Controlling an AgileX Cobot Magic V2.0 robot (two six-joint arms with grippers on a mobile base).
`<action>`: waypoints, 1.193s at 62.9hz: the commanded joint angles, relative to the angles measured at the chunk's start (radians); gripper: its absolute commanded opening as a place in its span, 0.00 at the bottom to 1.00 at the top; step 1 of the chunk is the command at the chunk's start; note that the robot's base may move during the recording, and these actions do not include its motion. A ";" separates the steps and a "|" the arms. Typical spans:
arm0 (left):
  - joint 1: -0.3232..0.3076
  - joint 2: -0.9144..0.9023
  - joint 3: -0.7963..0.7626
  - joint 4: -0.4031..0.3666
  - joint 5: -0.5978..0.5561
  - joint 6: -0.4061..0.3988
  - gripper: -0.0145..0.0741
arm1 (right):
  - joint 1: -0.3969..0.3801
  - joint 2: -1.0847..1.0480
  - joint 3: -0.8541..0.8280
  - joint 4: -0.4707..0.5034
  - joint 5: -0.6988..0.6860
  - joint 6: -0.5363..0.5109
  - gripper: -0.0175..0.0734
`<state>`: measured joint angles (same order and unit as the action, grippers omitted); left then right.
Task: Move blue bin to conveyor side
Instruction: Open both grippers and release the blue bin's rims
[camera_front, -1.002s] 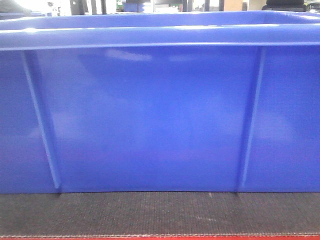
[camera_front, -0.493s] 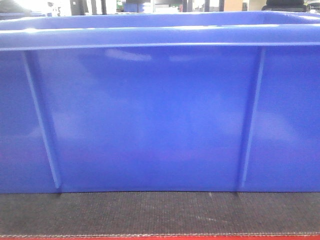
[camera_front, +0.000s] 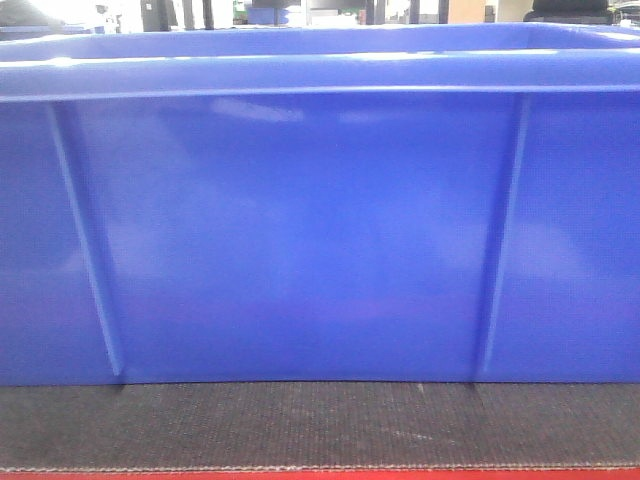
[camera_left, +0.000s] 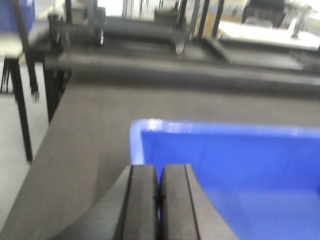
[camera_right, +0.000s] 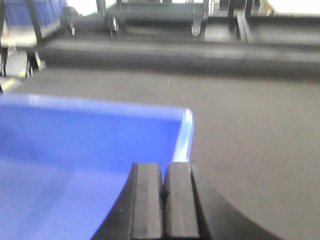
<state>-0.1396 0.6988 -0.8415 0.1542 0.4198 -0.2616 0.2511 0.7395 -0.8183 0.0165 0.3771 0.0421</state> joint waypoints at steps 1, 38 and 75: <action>-0.006 -0.072 0.112 0.003 -0.019 -0.011 0.15 | 0.002 -0.084 0.101 -0.017 -0.064 -0.006 0.10; 0.145 -0.580 0.461 0.017 -0.011 -0.058 0.15 | 0.002 -0.702 0.525 -0.017 -0.092 -0.006 0.11; 0.145 -0.699 0.484 0.017 -0.017 -0.058 0.15 | 0.002 -0.739 0.534 -0.017 -0.069 -0.006 0.11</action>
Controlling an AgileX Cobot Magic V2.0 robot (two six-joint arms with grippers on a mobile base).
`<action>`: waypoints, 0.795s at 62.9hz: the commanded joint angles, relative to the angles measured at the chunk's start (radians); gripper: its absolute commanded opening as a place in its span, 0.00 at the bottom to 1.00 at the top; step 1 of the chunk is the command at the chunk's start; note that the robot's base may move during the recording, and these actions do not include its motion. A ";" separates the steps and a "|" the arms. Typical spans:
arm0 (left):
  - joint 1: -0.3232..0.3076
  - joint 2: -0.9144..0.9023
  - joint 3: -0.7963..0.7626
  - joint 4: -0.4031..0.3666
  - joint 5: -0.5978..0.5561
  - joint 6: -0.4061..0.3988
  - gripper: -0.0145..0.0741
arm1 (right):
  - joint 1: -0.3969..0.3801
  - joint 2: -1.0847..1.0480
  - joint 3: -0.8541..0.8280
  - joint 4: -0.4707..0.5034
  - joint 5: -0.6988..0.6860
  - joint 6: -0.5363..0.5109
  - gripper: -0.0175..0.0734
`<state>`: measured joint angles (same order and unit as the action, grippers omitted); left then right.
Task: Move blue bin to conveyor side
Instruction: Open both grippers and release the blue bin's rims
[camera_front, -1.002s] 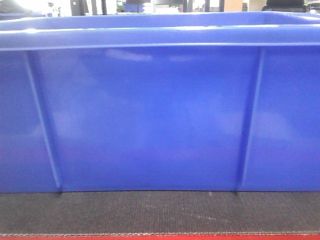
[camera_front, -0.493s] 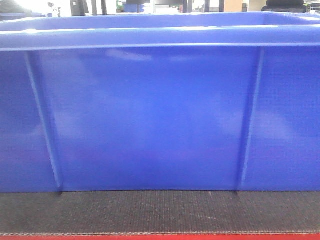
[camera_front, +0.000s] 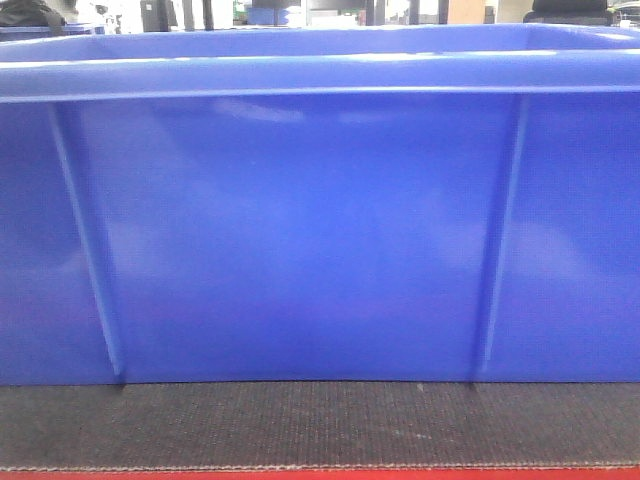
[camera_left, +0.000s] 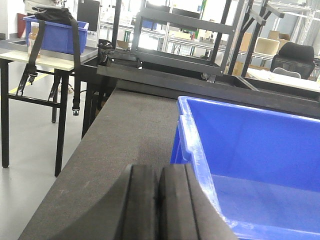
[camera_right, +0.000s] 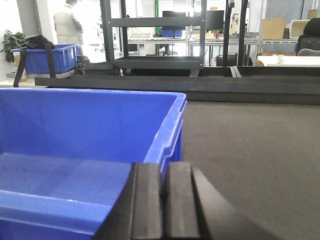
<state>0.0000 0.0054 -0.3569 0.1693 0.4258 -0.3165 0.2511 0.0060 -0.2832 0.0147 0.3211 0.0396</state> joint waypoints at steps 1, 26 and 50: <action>0.005 -0.005 -0.001 0.002 -0.023 -0.003 0.15 | 0.002 -0.006 -0.001 -0.015 -0.013 -0.004 0.11; 0.005 -0.005 -0.001 0.002 -0.024 -0.003 0.15 | -0.023 -0.006 0.131 -0.007 -0.201 -0.004 0.11; 0.005 -0.005 -0.001 0.002 -0.024 -0.003 0.15 | -0.177 -0.006 0.283 -0.023 -0.350 -0.004 0.11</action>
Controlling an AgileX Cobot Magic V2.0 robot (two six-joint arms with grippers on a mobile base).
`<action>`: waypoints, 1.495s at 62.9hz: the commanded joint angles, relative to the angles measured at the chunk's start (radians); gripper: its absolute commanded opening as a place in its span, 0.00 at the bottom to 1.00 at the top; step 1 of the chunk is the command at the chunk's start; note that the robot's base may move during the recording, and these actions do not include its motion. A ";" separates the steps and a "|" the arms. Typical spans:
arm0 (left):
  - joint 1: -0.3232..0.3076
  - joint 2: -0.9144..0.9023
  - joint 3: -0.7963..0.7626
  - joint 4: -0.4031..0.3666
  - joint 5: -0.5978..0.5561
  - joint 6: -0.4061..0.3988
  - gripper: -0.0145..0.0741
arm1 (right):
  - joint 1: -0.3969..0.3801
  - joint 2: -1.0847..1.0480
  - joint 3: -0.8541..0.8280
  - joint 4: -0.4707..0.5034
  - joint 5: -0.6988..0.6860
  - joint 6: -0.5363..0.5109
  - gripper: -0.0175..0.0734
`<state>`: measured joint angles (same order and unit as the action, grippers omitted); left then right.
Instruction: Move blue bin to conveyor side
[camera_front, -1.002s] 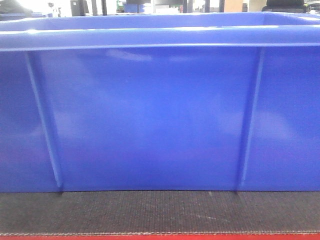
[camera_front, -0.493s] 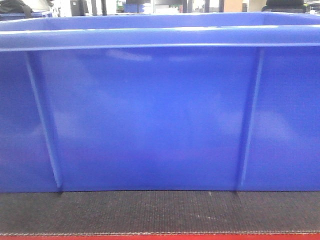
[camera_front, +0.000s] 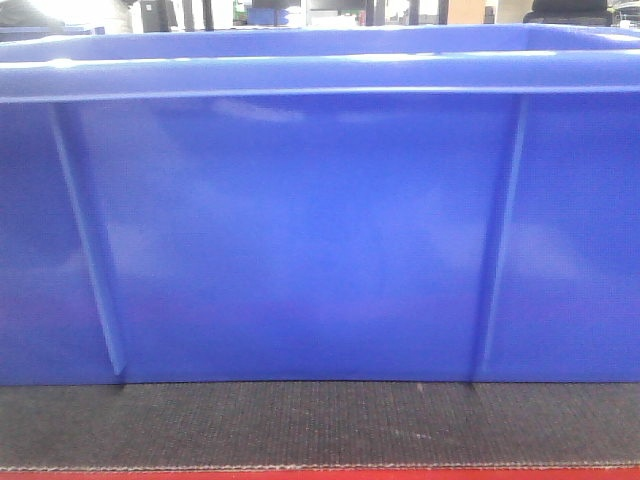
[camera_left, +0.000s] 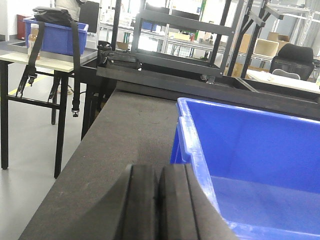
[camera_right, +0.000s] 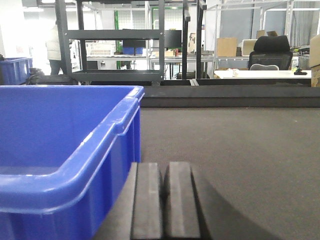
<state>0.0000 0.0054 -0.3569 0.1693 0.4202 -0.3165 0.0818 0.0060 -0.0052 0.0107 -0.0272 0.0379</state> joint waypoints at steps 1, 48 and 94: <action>0.005 -0.005 -0.001 0.002 -0.019 -0.003 0.15 | -0.008 -0.006 0.005 -0.022 -0.002 -0.002 0.11; 0.005 -0.005 -0.001 0.002 -0.019 -0.003 0.15 | -0.008 -0.006 0.005 -0.041 0.040 -0.002 0.11; 0.005 -0.005 0.101 -0.101 -0.135 0.292 0.15 | -0.008 -0.006 0.005 -0.041 0.040 -0.002 0.11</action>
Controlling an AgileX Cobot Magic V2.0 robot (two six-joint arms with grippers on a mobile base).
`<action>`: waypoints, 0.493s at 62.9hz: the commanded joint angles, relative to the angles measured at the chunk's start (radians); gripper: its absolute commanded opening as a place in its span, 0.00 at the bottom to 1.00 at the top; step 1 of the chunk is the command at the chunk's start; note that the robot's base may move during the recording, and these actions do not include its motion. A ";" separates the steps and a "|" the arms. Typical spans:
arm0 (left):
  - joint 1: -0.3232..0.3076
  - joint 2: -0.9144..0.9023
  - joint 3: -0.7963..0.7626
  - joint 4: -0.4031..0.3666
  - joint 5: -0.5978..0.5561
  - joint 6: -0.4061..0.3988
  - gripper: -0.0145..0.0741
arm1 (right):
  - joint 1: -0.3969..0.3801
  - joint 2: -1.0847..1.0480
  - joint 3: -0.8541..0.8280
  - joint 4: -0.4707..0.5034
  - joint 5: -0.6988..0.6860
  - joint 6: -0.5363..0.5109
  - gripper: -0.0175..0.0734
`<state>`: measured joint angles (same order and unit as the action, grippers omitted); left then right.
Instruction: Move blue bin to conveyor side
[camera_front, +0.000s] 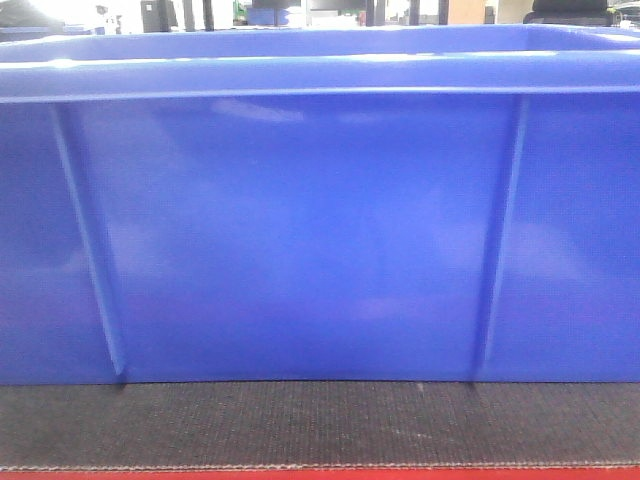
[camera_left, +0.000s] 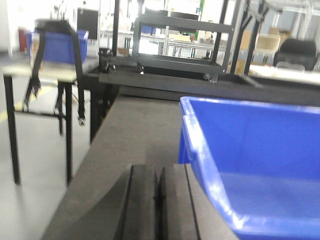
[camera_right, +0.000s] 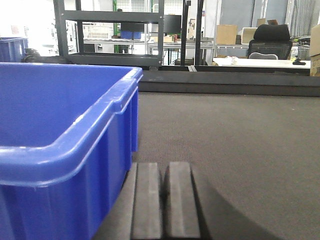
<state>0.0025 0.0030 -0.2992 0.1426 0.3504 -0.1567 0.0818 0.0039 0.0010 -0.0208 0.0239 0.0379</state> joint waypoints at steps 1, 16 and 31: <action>0.002 -0.003 0.053 -0.087 -0.073 0.134 0.15 | -0.008 -0.004 -0.001 -0.009 -0.011 -0.002 0.11; 0.002 -0.003 0.225 -0.096 -0.294 0.130 0.15 | -0.008 -0.004 -0.001 -0.009 -0.011 -0.002 0.11; -0.001 -0.003 0.299 -0.111 -0.384 0.129 0.15 | -0.008 -0.004 -0.001 -0.009 -0.011 -0.002 0.11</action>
<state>0.0025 0.0030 -0.0044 0.0425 0.0000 -0.0295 0.0795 0.0039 0.0010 -0.0208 0.0263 0.0379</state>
